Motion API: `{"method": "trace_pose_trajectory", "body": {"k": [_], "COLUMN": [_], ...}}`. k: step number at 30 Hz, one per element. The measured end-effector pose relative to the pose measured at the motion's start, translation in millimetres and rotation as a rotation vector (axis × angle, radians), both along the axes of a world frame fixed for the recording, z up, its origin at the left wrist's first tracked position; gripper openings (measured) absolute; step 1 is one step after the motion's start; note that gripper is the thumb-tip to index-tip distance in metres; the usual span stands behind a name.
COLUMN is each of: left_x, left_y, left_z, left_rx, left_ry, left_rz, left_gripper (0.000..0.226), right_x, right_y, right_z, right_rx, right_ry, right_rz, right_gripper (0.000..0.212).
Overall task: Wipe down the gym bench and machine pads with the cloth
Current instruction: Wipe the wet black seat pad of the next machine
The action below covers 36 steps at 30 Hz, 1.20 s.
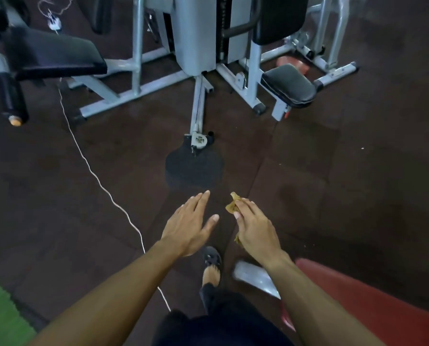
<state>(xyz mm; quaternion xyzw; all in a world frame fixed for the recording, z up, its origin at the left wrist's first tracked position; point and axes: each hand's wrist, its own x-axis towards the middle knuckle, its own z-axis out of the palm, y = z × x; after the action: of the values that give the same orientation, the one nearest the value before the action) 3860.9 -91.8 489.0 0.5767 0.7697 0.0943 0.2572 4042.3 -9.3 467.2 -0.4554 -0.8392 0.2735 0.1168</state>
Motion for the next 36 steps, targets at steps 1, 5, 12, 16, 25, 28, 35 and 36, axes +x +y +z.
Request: {"method": "trace_pose_trajectory", "body": {"k": [1,5,12,16,25,28,35,36], "left_x": [-11,-52,-104,-134,-142,-119,-60,-54], "left_y": [15,77,197,279,440,482,599,615], "left_z": [2,8,-2,0,6,2,-12,-12], "left_rx": [-0.001,0.003,-0.01,0.022,0.017,-0.006,-0.057,-0.067], "left_ry": [0.011,0.004,-0.033,-0.024,0.037,0.018,-0.016,-0.036], "left_rz": [0.001,0.012,-0.141,-0.243,-0.567,-0.622,-0.578,-0.545], "left_gripper": [0.069,0.07,0.07,0.069,0.069,0.067,0.068,0.068], "right_x": [-12,-53,-97,-119,-133,-119,-59,-50], "right_y": [15,80,182,237,328,365,475,492], "right_z": [1,7,8,10,26,20,1,1], "right_rx": [-0.005,-0.014,-0.023,-0.022,0.016,0.014,-0.037,-0.056], "right_ry": [0.0,0.012,-0.008,-0.053,0.026,0.039,0.046,0.039], "right_rz": [0.015,0.003,-0.143,-0.268,-0.58,-0.654,-0.691,-0.693], "right_gripper": [0.037,0.037,0.037,0.037,0.04,0.037,0.037,0.038]}}
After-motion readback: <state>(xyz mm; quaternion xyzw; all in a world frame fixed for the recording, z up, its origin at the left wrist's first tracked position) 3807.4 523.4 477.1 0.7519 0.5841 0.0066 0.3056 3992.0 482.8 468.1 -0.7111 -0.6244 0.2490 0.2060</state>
